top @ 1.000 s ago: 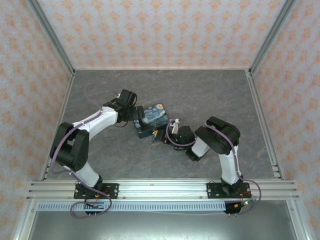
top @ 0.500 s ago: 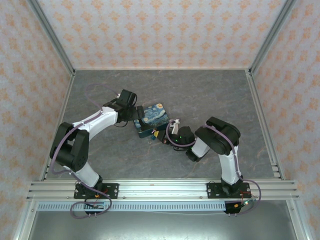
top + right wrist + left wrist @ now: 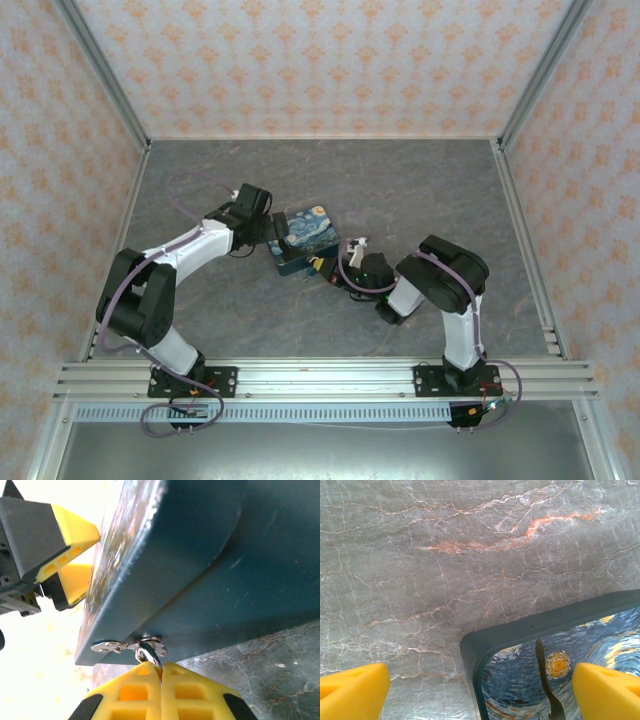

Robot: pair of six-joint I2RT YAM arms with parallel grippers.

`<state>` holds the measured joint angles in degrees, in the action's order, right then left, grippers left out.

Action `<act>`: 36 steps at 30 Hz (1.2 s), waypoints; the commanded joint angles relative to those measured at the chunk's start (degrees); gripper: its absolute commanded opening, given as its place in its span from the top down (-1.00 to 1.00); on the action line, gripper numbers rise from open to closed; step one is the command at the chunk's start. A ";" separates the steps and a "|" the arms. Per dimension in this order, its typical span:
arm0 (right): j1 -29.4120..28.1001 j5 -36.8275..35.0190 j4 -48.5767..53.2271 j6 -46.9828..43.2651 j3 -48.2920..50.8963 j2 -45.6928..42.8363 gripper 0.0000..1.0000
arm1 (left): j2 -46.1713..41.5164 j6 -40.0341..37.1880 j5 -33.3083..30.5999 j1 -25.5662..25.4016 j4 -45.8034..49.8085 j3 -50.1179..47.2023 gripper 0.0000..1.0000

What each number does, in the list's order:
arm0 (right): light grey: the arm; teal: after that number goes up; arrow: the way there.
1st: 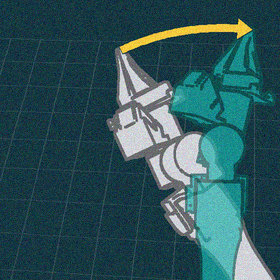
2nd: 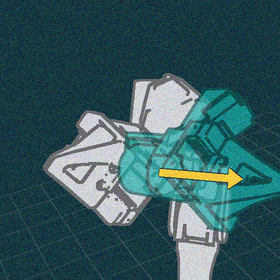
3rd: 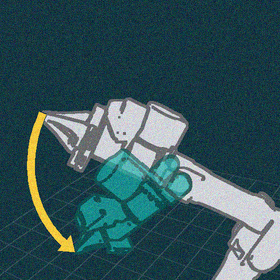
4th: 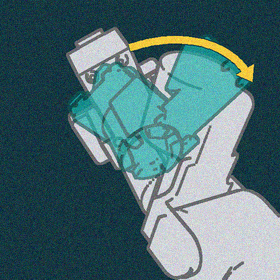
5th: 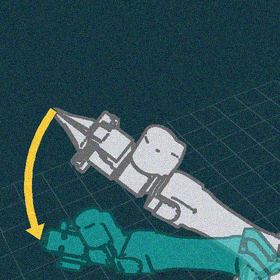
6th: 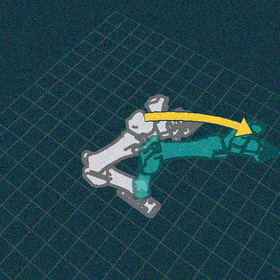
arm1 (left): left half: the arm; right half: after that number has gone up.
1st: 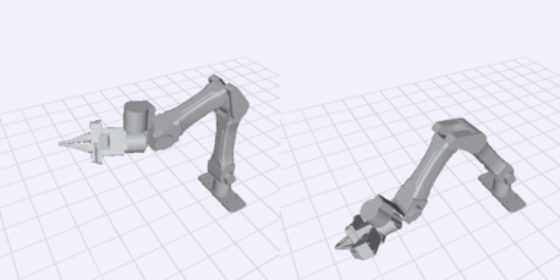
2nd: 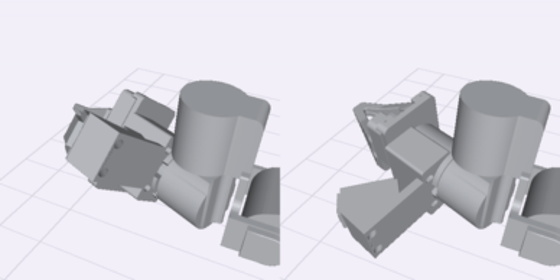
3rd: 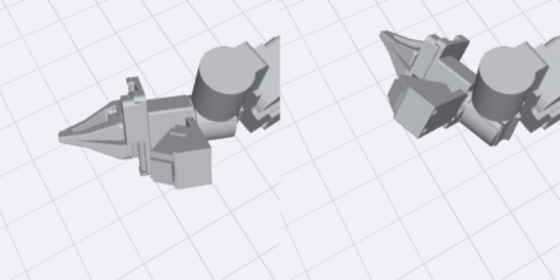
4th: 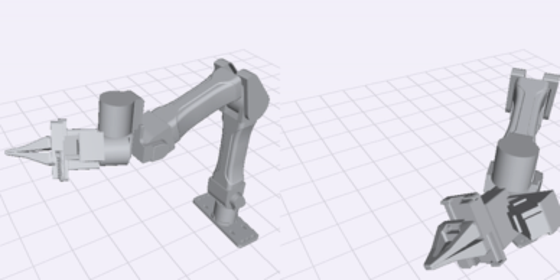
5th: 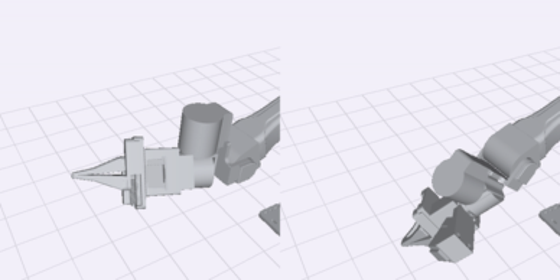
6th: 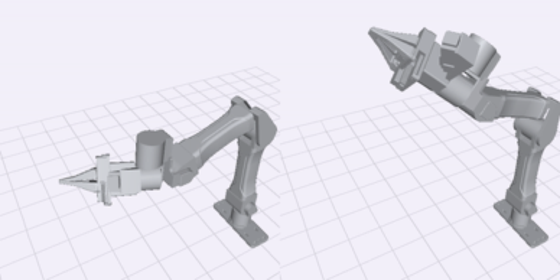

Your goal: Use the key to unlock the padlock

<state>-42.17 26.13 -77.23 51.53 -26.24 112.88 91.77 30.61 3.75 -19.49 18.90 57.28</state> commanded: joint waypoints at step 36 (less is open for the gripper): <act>1.09 -10.30 106.84 -24.82 -13.12 -49.44 0.97 | -44.50 8.32 -3.69 -2.47 -0.76 -21.93 -0.92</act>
<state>-40.73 17.37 10.98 28.97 -36.93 63.24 50.39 36.07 2.28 -21.39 20.12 38.46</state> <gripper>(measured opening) 0.056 0.960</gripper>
